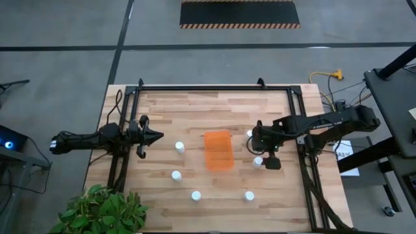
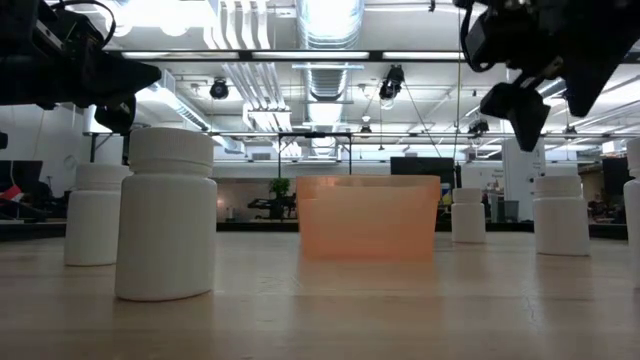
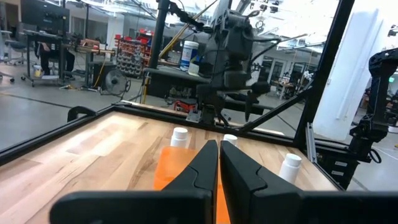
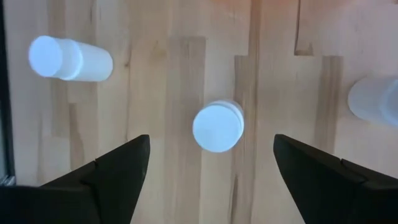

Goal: Pick and place pill bottles into a basket
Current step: Put the middle right white pill bottle into the orange bin

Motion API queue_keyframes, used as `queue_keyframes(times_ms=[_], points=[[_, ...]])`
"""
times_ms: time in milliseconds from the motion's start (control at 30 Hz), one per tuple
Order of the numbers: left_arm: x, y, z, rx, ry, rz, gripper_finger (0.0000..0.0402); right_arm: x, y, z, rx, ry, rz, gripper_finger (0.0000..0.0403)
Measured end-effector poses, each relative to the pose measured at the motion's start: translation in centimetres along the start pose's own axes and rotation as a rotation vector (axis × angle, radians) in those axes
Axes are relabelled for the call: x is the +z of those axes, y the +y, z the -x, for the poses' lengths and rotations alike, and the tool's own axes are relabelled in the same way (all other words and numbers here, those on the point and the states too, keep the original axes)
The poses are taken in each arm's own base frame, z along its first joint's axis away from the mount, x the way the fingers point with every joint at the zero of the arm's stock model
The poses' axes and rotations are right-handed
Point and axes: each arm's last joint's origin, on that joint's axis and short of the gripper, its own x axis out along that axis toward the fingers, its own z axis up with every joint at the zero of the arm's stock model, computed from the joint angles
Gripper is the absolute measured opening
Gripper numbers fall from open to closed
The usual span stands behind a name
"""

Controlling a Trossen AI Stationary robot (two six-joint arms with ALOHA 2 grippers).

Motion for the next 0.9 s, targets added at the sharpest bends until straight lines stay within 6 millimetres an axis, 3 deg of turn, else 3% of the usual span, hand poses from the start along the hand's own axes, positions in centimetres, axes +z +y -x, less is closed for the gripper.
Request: queue_keyframes(times_ms=[900], points=[[0.0, 0.0, 0.0, 0.001, 0.006, 0.0, 0.0, -0.4, -0.1, -2.7, -0.038, -0.073, 0.034, 0.0329]])
